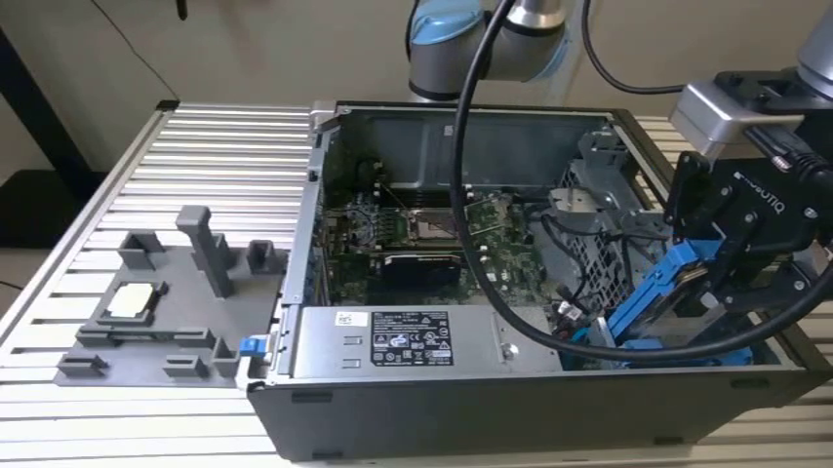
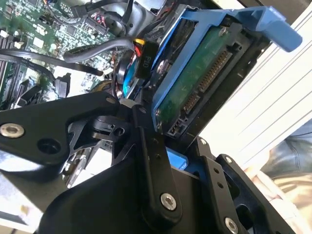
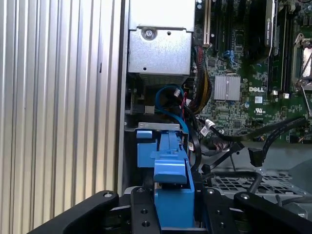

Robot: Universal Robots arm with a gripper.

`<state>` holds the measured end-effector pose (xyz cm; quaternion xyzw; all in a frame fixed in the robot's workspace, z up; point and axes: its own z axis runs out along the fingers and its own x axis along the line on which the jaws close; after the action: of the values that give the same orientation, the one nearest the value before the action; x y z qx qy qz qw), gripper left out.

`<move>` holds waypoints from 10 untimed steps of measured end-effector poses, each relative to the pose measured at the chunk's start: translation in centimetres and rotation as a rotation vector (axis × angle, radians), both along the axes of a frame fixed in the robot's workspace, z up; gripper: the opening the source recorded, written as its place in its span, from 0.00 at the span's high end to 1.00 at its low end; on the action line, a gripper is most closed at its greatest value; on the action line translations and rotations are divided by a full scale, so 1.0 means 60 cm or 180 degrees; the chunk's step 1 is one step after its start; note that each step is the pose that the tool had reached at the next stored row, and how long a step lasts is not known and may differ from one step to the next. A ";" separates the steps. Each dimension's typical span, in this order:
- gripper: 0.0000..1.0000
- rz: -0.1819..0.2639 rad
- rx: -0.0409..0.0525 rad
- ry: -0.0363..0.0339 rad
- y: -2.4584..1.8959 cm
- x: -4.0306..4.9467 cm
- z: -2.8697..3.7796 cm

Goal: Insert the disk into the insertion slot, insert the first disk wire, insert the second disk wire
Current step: 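Insert the disk into the insertion slot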

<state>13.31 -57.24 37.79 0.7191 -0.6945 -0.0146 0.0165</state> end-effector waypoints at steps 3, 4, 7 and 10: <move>0.59 0.0000 0.0000 0.0000 0.0000 0.000 -0.001; 0.62 0.0000 0.0000 0.0000 0.0000 0.000 -0.001; 0.68 0.0000 -0.0001 0.0000 0.0000 0.000 -0.001; 0.68 0.0000 0.0000 0.0000 0.0000 0.000 -0.002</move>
<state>13.31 -57.24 37.68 0.7191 -0.6946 -0.0146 0.0166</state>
